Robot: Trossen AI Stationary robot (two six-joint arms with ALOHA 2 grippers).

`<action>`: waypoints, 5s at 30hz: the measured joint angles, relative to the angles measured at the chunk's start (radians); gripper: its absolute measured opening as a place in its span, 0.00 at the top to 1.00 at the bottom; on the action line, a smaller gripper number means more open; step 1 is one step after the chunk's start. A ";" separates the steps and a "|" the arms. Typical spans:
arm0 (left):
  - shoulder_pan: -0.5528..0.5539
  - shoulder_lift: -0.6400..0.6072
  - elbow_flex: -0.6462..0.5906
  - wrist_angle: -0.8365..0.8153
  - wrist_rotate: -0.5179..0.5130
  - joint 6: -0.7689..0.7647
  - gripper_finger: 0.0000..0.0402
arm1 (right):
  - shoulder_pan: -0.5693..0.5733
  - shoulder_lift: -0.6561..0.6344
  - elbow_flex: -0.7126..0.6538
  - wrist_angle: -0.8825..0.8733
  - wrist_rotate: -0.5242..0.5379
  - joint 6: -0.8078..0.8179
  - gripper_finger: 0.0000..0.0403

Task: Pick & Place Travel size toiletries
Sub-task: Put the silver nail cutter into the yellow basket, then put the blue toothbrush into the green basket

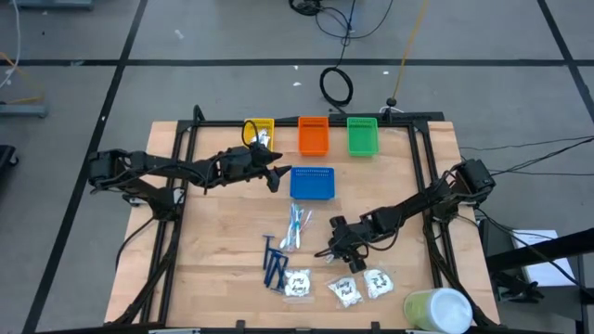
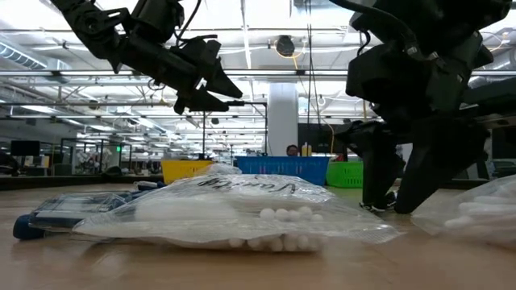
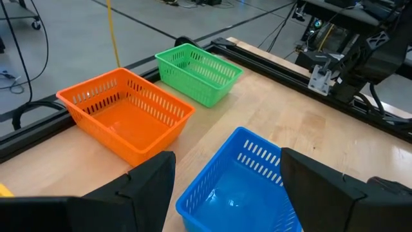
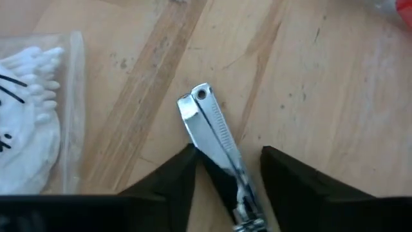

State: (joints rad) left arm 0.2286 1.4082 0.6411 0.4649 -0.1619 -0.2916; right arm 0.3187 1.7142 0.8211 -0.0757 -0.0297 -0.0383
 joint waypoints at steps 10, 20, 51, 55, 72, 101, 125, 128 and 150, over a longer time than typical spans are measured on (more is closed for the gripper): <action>0.000 0.000 0.000 -0.001 0.000 0.014 0.33 | -0.019 -0.008 -0.003 0.034 0.003 0.000 0.92; -0.080 0.000 0.000 0.023 0.005 0.199 0.33 | -0.065 -0.167 -0.006 0.248 0.085 -0.192 0.92; -0.358 0.329 0.238 0.487 0.091 0.430 0.33 | -0.206 -0.176 -0.386 1.529 -0.055 -0.183 0.92; -0.361 0.366 0.287 0.480 0.094 0.468 0.33 | -0.206 -0.176 -0.387 1.526 -0.057 -0.185 0.92; -0.367 0.364 0.292 0.475 0.120 0.523 0.54 | -0.206 -0.176 -0.388 1.501 -0.058 -0.201 0.92; -0.038 -0.145 0.060 -0.054 -0.248 0.438 0.93 | -0.204 -0.510 -0.397 0.940 0.165 0.087 0.23; 0.392 0.000 -0.131 0.047 -0.119 0.094 0.54 | -0.206 -0.581 -0.397 0.797 0.164 0.090 0.29; 0.384 0.000 -0.131 0.046 -0.087 0.094 0.48 | -0.206 -0.581 -0.397 0.798 0.164 0.098 0.29; -0.415 -0.012 0.042 -0.321 0.060 -0.060 0.51 | -0.187 -0.538 -0.397 0.813 0.159 0.054 0.29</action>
State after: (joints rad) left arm -0.1866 1.3960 0.6834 0.1437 -0.1020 -0.3520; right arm 0.1322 1.1763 0.4236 0.7368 0.1295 0.0160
